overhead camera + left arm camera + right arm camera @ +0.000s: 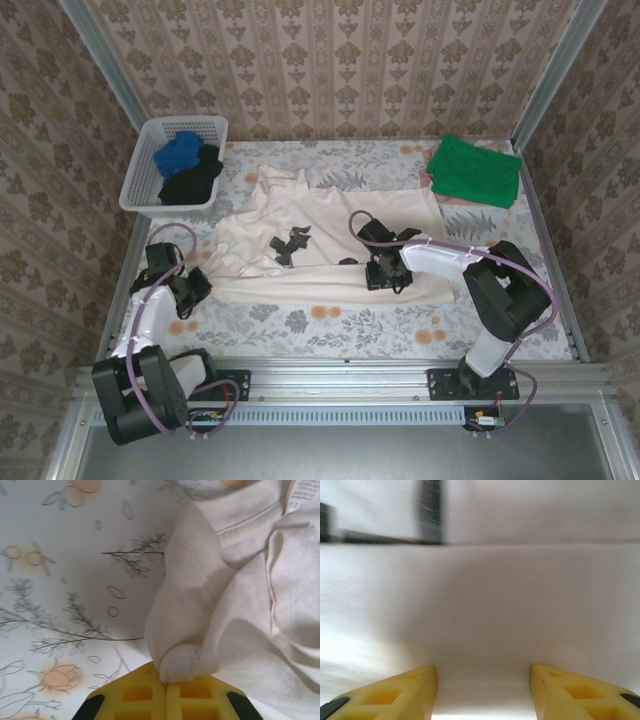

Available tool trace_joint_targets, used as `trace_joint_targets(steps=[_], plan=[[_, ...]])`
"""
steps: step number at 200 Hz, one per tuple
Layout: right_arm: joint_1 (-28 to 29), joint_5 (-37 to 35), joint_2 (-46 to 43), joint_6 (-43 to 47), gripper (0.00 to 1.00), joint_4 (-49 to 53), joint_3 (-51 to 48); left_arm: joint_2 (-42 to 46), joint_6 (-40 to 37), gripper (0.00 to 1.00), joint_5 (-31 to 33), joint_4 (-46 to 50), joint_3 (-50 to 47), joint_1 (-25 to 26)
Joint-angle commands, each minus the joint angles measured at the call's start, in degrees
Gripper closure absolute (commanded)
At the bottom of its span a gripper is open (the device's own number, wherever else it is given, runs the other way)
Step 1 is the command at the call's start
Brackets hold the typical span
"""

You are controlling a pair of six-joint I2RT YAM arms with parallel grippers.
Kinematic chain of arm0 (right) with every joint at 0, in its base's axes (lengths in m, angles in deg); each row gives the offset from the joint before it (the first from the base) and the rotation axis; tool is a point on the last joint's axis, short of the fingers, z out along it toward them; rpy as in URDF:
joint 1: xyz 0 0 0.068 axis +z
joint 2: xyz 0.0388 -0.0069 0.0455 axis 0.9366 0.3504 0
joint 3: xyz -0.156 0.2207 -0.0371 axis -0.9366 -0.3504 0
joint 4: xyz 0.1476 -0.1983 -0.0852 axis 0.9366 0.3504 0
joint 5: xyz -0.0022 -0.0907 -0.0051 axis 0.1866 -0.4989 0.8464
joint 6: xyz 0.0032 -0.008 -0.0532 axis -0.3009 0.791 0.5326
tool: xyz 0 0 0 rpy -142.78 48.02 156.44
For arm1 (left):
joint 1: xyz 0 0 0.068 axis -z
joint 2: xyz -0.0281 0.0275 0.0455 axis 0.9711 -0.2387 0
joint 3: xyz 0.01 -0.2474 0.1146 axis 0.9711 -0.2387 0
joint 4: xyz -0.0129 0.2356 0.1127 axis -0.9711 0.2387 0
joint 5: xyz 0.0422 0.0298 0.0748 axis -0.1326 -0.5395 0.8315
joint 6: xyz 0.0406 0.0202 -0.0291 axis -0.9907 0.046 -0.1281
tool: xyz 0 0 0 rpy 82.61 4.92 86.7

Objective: Fold and stack the t-shirts

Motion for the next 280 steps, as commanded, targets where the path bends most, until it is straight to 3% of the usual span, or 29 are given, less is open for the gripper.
trace_joint_targets(steps=[1, 10, 35, 56, 86, 121, 154, 200, 280], plan=[[-1.4, -2.7, -2.3, -0.3, 0.45, 5.5, -2.0, 2.3, 1.9, 1.00, 1.8, 1.3, -0.4, -0.9], [-2.1, -2.5, -2.8, -0.1, 0.45, 5.0, -2.6, 3.4, 2.6, 0.99, 0.6, 1.0, -1.0, -0.7], [-2.6, -2.0, -4.0, 1.1, 0.45, 5.1, -0.5, 7.4, 4.8, 0.57, -2.8, -0.5, -2.3, -0.2], [-2.1, -0.1, -6.7, 3.2, 0.46, 4.7, 3.7, 11.7, 2.9, 0.40, -1.4, 2.2, 0.7, 0.2], [1.0, 6.7, -9.3, 9.2, 0.48, -8.0, 7.2, 11.5, -0.7, 0.01, -1.8, 0.0, 5.8, 0.4], [7.6, 16.0, 1.0, 13.7, 0.49, -19.9, 17.4, -3.0, -1.5, 0.00, -10.5, -10.9, 10.8, 3.6], [12.9, 19.5, 15.6, 17.2, 0.53, -20.7, 32.5, -10.6, -0.6, 0.00, -11.3, -16.3, 10.9, 3.9], [15.2, 19.4, 34.0, 21.9, 0.59, -12.0, 53.7, -11.7, -1.8, 0.00, -9.7, -15.6, 9.4, 1.0], [15.6, 17.0, 45.1, 22.8, 0.65, -5.2, 66.2, -11.8, -4.1, 0.00, -10.8, -15.4, 8.5, -2.1]])
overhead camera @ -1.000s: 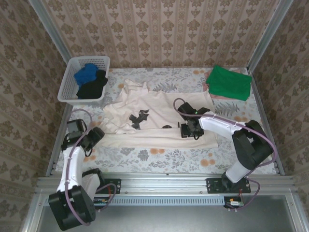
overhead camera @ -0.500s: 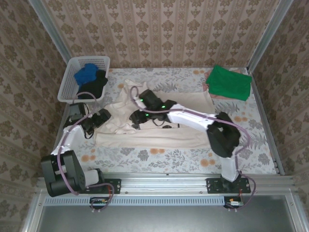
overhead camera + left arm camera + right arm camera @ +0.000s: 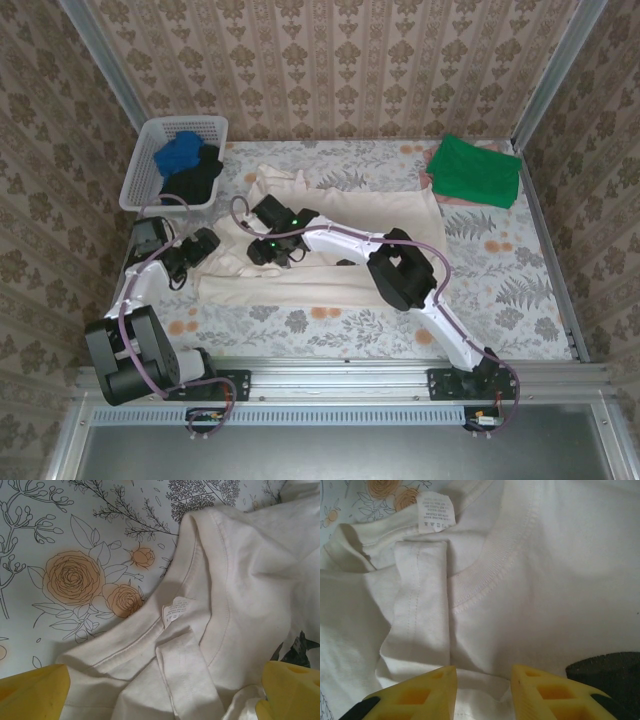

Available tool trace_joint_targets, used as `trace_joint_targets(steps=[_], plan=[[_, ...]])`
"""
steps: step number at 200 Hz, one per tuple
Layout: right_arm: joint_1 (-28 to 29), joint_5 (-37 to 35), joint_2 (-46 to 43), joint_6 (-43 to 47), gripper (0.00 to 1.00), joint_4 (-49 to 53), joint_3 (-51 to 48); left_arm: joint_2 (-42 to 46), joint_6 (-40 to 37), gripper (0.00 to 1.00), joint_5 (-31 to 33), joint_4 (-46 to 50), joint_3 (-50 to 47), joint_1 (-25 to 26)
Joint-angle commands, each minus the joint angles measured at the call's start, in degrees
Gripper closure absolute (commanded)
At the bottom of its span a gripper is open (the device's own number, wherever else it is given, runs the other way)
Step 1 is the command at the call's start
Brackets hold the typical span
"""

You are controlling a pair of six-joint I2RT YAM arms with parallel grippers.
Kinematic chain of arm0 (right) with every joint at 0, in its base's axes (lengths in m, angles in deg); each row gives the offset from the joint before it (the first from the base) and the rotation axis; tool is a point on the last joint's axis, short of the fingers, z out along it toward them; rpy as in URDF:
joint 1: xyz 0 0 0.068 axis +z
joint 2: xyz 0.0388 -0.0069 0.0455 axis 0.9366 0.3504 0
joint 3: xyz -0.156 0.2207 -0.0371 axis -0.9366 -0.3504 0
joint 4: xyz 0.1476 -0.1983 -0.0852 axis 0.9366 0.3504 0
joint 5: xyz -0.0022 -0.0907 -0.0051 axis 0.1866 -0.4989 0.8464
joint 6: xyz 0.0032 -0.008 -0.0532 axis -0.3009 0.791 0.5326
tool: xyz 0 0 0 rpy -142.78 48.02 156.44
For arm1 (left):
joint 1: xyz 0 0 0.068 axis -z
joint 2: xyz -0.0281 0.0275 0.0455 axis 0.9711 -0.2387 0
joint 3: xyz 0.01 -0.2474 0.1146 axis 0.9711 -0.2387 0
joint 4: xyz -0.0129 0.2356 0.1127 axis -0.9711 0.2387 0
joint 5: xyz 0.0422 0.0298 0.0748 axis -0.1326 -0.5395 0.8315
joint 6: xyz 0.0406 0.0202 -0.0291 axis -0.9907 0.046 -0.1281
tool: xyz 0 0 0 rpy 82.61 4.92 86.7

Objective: Fold and stack the t-shirts

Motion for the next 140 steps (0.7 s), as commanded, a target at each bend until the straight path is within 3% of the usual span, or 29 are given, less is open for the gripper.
trace_joint_targets(steps=[1, 23, 72, 140], plan=[[0.0, -1.5, 2.7, 1.1, 0.65, 4.2, 4.6, 0.4, -2.2, 0.00, -1.2, -0.3, -0.5, -0.7], [0.2, -3.8, 3.5, 1.5, 0.60, 4.4, 5.1, 0.4, -2.5, 0.00, -1.5, -0.3, -0.6, -0.8], [0.2, -4.0, 4.6, 1.8, 0.60, 6.4, 6.0, 0.3, -3.3, 0.00, -1.5, 0.5, -0.5, -0.9], [1.2, -5.4, 1.0, 1.9, 0.87, 5.2, 4.7, 0.4, -3.6, 0.00, -1.2, 0.8, -0.7, -1.0]])
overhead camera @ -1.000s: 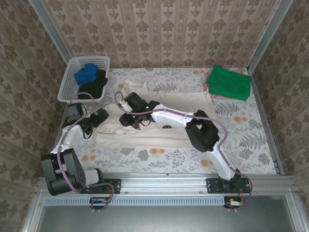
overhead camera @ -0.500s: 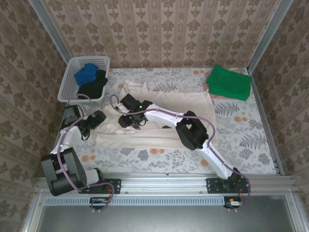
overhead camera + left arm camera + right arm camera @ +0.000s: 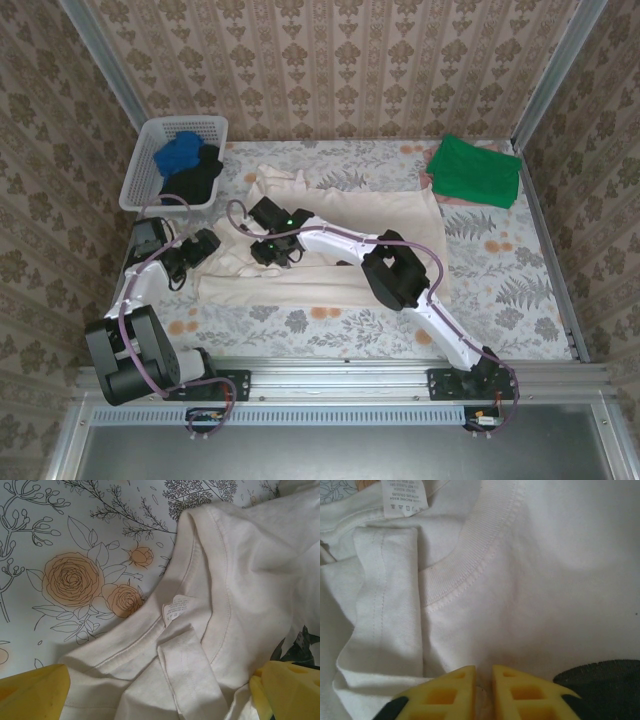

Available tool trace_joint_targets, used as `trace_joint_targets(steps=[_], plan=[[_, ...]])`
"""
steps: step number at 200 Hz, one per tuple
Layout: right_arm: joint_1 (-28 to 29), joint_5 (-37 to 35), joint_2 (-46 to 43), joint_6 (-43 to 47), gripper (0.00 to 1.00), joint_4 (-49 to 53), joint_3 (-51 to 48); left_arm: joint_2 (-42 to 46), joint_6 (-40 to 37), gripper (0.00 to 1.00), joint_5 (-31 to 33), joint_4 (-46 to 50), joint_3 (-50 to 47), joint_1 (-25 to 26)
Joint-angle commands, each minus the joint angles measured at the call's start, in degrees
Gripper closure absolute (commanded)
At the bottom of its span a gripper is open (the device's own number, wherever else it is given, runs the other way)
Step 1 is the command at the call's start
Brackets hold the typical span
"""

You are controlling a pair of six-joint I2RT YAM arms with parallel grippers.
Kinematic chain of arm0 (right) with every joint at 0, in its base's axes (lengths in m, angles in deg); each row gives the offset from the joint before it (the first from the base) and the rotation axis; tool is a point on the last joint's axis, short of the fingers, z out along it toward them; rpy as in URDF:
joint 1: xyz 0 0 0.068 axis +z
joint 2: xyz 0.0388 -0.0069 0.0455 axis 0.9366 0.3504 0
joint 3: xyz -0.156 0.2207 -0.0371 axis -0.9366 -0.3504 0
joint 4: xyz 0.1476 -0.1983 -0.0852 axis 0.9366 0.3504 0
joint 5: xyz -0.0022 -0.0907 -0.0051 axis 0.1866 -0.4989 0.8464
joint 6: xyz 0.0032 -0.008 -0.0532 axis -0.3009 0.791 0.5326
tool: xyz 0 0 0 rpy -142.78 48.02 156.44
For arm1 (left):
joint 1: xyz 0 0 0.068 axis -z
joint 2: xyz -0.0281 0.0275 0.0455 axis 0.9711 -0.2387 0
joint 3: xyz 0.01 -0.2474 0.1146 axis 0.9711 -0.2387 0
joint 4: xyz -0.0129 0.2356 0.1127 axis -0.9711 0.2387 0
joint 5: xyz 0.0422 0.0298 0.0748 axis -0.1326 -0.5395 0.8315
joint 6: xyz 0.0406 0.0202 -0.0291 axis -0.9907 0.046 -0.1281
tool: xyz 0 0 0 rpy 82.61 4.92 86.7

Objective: Fold and stack the t-shirts

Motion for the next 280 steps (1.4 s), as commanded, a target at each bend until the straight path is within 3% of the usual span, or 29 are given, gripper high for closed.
trace_joint_targets(steps=[1, 106, 154, 220, 231, 257, 280], plan=[[0.7, -2.2, -2.6, 0.5, 0.88, 0.7, 0.0, 0.3, -1.5, 0.00, -0.6, 0.8, -0.6, -0.7], [-0.7, -5.6, -15.2, -6.2, 1.00, -12.3, -16.5, 0.7, -2.3, 0.00, -0.6, 1.2, -1.0, -2.5], [-3.7, -9.9, -20.2, -12.8, 1.00, -25.2, -28.8, 1.7, -3.0, 0.00, -0.5, 1.5, -1.8, -3.8], [-5.0, -15.9, -21.1, -21.5, 1.00, -31.3, -38.1, 1.6, -3.6, 0.00, -0.7, 0.7, -2.4, -3.8], [-5.2, -14.7, -20.6, -21.6, 0.94, -30.9, -37.9, 1.4, -3.9, 0.00, -0.8, 0.6, -2.4, -3.6], [-5.3, -13.8, -21.5, -20.3, 0.67, -25.8, -35.6, 0.5, -4.0, 0.00, -0.9, 1.0, -2.3, -1.0], [-5.4, -14.8, -26.6, -18.6, 0.61, -21.0, -37.4, -0.2, -4.4, 0.00, 3.8, 4.3, 0.0, 4.0]])
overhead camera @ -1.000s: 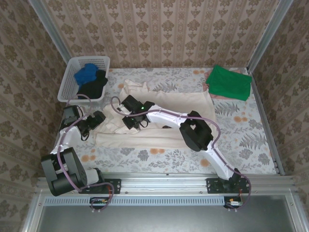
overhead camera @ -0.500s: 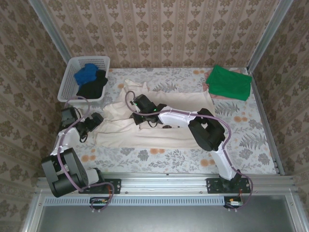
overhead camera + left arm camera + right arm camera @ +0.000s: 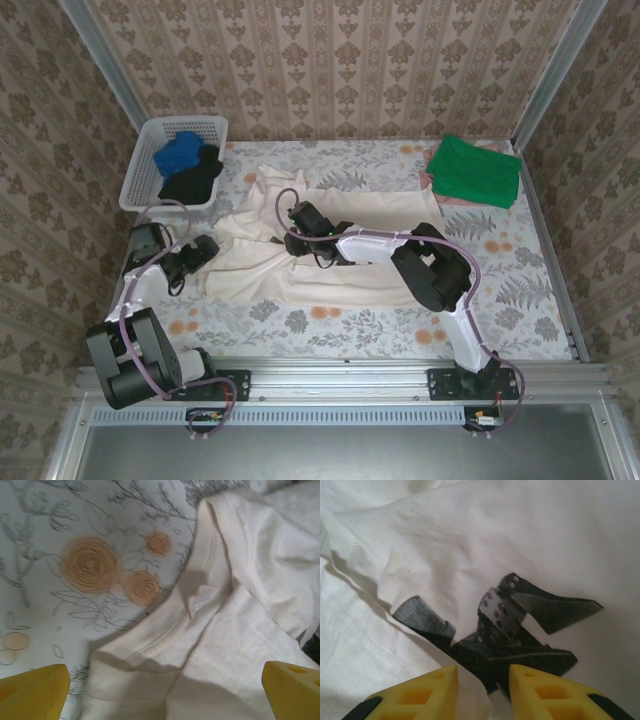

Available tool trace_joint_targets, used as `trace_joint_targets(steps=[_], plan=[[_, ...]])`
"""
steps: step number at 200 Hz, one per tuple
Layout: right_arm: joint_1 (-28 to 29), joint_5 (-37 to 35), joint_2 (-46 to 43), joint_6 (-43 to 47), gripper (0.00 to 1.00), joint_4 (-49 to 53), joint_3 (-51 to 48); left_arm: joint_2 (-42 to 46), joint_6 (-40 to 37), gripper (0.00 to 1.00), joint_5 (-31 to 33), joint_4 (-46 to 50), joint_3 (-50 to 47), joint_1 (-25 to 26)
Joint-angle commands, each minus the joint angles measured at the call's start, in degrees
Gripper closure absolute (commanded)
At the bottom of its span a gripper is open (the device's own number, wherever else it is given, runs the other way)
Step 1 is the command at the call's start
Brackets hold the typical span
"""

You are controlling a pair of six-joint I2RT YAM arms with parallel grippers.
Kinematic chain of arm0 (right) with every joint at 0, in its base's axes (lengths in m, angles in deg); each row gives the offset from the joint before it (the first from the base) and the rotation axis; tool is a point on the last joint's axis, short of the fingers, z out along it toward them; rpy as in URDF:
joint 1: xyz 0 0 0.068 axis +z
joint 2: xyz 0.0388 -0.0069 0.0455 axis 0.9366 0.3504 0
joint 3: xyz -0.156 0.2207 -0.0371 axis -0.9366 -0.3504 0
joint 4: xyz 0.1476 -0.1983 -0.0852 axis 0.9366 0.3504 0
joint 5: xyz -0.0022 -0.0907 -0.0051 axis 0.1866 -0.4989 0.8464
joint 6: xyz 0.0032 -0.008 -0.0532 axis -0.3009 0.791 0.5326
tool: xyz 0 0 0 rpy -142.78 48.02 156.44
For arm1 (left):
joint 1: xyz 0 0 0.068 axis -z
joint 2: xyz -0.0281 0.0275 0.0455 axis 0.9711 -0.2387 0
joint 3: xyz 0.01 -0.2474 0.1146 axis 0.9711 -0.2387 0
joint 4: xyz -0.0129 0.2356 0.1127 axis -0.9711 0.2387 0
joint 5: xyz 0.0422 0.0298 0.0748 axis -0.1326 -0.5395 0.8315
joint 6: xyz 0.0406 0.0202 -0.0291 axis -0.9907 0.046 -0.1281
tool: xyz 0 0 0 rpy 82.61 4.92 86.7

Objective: Fold and stack the t-shirts

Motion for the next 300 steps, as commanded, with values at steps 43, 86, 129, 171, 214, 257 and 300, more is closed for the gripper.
trace_joint_targets(steps=[43, 86, 129, 171, 214, 257, 300], plan=[[0.1, -3.1, -18.6, -1.0, 0.49, 10.9, -14.8, -3.5, 1.0, 0.00, 10.7, 3.7, 8.0, 15.4], [4.2, -8.0, -23.0, -7.1, 0.35, 18.1, -26.1, -10.1, 1.4, 0.00, 13.4, 0.5, 7.1, 19.2], [4.2, -11.0, -27.6, -13.9, 0.24, 24.1, -33.8, -12.2, 3.2, 0.00, 11.3, -0.7, 1.3, 15.5], [1.7, -9.3, -32.7, -12.2, 0.17, 28.3, -38.5, -10.2, 1.9, 0.00, 9.8, 0.2, -0.7, 9.4], [-3.4, -7.0, -40.1, -4.7, 0.08, 34.4, -33.5, -4.6, 1.6, 0.00, 8.5, 4.2, 1.4, 7.7], [-16.8, -4.4, -43.7, 1.6, 0.09, 30.4, -25.4, 1.8, 0.3, 0.00, 14.7, 9.1, 11.7, 13.7], [-29.7, -8.3, -27.2, 5.6, 0.21, 30.3, -9.2, -13.6, -4.8, 0.00, 13.6, 5.9, 30.9, 21.8]])
